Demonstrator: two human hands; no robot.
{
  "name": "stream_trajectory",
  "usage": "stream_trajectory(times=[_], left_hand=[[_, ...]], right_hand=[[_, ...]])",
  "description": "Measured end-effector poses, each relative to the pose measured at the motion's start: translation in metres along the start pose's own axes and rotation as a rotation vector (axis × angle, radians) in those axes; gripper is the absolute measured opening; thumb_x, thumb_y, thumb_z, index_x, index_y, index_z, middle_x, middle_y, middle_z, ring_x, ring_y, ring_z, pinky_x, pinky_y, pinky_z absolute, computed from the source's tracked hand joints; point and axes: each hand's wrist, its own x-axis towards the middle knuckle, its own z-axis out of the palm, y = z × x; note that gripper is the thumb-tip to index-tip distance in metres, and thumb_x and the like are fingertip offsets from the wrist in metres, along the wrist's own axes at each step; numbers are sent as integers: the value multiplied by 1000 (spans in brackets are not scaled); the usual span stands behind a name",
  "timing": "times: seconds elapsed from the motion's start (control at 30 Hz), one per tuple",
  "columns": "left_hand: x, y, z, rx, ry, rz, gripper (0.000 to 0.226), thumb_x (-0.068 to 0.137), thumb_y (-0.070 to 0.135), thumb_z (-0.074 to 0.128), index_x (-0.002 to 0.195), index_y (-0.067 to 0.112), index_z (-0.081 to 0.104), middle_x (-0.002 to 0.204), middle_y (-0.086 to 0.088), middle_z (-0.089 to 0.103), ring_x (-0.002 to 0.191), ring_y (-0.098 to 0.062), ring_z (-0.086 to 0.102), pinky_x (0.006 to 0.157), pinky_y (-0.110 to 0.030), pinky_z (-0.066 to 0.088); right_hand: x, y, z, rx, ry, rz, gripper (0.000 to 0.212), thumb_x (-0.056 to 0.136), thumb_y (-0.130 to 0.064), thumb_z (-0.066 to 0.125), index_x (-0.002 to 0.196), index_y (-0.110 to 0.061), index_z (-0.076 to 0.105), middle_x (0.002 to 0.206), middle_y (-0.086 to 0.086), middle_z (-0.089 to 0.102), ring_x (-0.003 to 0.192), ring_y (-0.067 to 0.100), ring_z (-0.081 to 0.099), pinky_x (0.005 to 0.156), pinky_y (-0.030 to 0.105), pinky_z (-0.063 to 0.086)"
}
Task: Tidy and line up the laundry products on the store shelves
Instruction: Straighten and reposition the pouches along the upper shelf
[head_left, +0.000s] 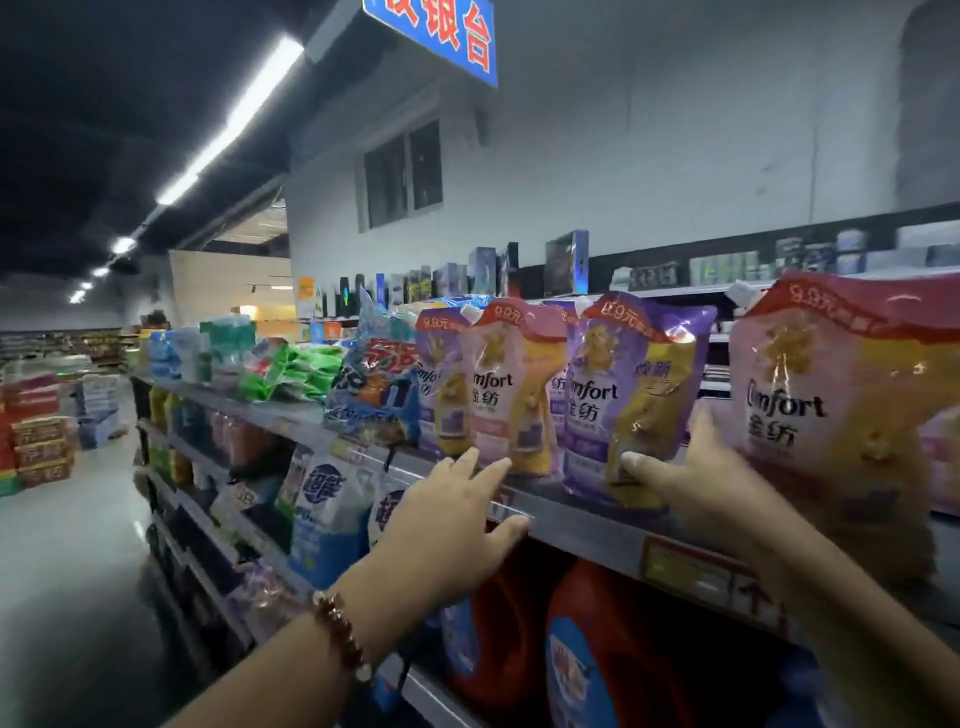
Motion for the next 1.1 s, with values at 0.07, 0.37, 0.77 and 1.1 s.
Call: stream_trajectory(times=[0.07, 0.37, 0.77, 1.1], left_hand=[[20, -6, 6, -34, 2, 50, 69, 97, 61, 41, 157, 34, 19, 165, 0, 17, 151, -19, 16, 121, -36, 22], [77, -25, 43, -413, 66, 269, 63, 97, 50, 52, 153, 28, 34, 156, 6, 36, 144, -9, 29, 113, -19, 23], [52, -54, 56, -1563, -206, 166, 79, 68, 76, 63, 137, 45, 39, 132, 7, 61, 124, -10, 57, 103, -34, 46], [-139, -161, 127, -1994, -568, -441, 44, 70, 21, 73, 110, 5, 70, 95, -21, 75, 74, -31, 75, 64, -41, 61]], right_hand=[[14, 6, 14, 114, 52, 113, 94, 79, -58, 69, 147, -16, 21, 137, 10, 53, 117, 34, 56, 98, 49, 48], [37, -5, 33, 222, 342, -132, 11, 86, -14, 68, 83, -24, 64, 80, -10, 69, 76, 13, 64, 65, 18, 50], [-76, -81, 30, 859, 561, -316, 20, 85, -17, 70, 74, -21, 54, 70, -2, 65, 53, 14, 59, 50, 27, 48], [-203, -35, 251, 1013, 16, 280, 17, 75, -16, 71, 73, -16, 54, 71, 10, 64, 62, 20, 60, 64, 32, 48]])
